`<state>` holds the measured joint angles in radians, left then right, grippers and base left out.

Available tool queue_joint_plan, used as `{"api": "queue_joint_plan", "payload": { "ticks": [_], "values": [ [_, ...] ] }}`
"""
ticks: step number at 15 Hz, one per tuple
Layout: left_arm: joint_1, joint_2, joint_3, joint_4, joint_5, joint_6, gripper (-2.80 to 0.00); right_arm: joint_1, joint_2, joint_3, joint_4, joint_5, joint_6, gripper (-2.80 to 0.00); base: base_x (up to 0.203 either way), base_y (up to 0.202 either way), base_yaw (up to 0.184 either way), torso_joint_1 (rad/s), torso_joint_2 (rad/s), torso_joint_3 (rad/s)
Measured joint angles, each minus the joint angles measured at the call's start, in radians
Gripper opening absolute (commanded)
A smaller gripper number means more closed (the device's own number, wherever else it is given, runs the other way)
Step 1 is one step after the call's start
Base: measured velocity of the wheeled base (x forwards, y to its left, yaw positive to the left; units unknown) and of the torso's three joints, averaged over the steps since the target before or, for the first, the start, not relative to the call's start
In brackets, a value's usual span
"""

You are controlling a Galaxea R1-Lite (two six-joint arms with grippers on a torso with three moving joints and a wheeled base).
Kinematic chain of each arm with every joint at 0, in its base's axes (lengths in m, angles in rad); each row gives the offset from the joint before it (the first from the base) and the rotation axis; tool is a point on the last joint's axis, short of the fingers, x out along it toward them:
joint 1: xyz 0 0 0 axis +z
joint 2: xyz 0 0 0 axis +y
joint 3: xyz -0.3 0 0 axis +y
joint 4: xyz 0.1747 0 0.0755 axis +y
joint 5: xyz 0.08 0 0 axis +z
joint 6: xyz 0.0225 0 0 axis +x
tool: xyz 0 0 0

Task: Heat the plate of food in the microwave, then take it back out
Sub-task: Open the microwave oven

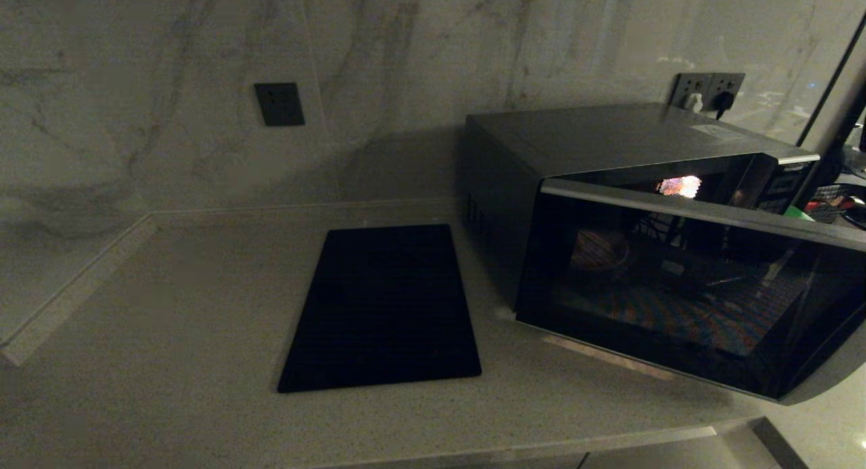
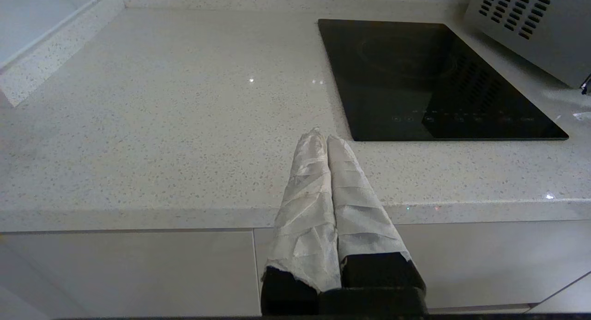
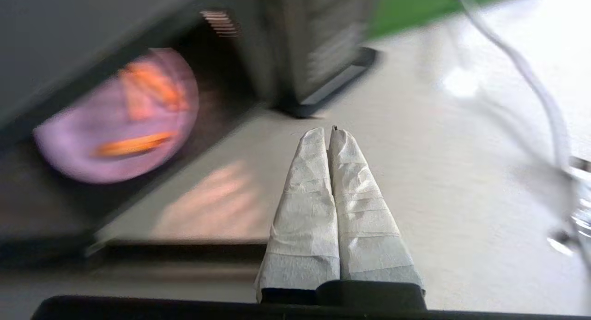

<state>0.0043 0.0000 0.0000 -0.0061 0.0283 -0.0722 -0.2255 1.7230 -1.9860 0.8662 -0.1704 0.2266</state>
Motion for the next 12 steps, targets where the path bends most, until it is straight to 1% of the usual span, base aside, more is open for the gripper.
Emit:
{"api": "queue_joint_plan", "payload": {
  "ticks": [3,5,12],
  "values": [
    [0.0,0.0,0.0,0.0,0.0,-0.001,-2.8,0.004,0.032,0.01,0.022,-0.013,-0.007,-2.8,0.0,0.0,0.0,0.0,0.0,0.0],
    [0.0,0.0,0.0,0.0,0.0,0.0,-2.8,0.016,0.041,0.011,0.074,-0.007,-0.008,-2.8,0.0,0.0,0.0,0.0,0.0,0.0],
    [0.0,0.0,0.0,0.0,0.0,0.0,-2.8,0.09,0.032,0.012,0.275,0.077,-0.001,-2.8,0.0,0.0,0.0,0.0,0.0,0.0]
  ]
}}
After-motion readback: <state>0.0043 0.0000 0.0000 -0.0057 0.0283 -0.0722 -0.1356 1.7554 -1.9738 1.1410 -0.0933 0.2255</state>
